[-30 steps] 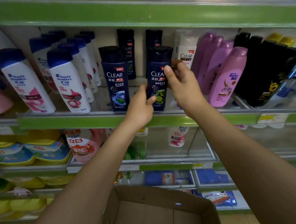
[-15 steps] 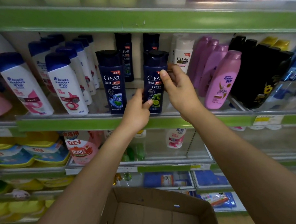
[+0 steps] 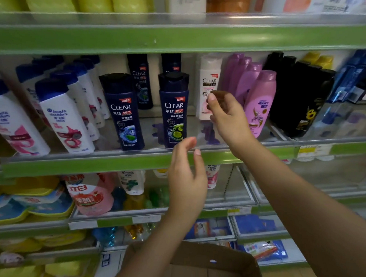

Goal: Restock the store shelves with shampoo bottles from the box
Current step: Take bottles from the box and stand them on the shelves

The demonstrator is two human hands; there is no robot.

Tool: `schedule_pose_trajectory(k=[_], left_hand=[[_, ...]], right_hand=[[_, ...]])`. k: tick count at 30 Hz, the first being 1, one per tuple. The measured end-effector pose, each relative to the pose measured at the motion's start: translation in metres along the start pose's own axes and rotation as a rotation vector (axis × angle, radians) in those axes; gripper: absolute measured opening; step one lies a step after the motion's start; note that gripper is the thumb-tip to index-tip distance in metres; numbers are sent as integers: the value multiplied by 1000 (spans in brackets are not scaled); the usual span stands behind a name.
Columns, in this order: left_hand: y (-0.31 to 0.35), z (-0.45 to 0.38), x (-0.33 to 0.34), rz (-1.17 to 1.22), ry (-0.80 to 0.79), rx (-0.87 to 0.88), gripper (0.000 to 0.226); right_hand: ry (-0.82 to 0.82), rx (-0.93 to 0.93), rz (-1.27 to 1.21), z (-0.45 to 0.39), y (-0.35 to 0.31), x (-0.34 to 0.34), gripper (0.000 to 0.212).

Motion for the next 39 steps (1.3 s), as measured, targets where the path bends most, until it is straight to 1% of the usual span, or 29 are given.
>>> schedule_pose_trajectory(k=[4, 8, 10, 14, 17, 20, 23, 25, 29, 32, 39], left_hand=[[18, -21, 27, -1, -96, -27, 38], [24, -43, 52, -25, -162, -53, 44], [21, -60, 63, -18, -161, -99, 44], [10, -92, 79, 13, -99, -181, 36], [2, -113, 91, 11, -79, -272, 38], [-8, -130, 102, -8, -108, -367, 37], [-18, -142, 112, 17, -151, -425, 42], [-23, -147, 117, 48, -153, -415, 44], [-24, -152, 121, 108, -163, -330, 38], [-24, -156, 122, 150, -167, -327, 36], [-27, -158, 124, 83, -167, -346, 29]], right_hand=[[61, -33, 43, -17, -6, -16, 27], [66, -16, 79, -38, -7, -19, 25], [67, 5, 71, -48, -4, -17, 26], [88, 22, 81, -61, 6, -11, 32], [115, 26, 106, -71, 16, -8, 39], [111, 25, 143, -83, 22, -5, 47], [105, 11, 151, -93, 25, 0, 45], [122, -17, 109, -100, 26, 3, 41], [130, -46, 39, -108, 24, 4, 34], [127, -67, 18, -110, 21, 4, 32], [116, -34, -48, -109, 20, -1, 29]])
Point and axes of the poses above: each hand's wrist, its own z-axis away from the middle knuckle, its own x-axis out of the palm, y = z × x, the point moved 4 cm from there along -z, towards the middle knuckle, and after that the axes turned 14 degrees about -z, right-handed, at the moved point
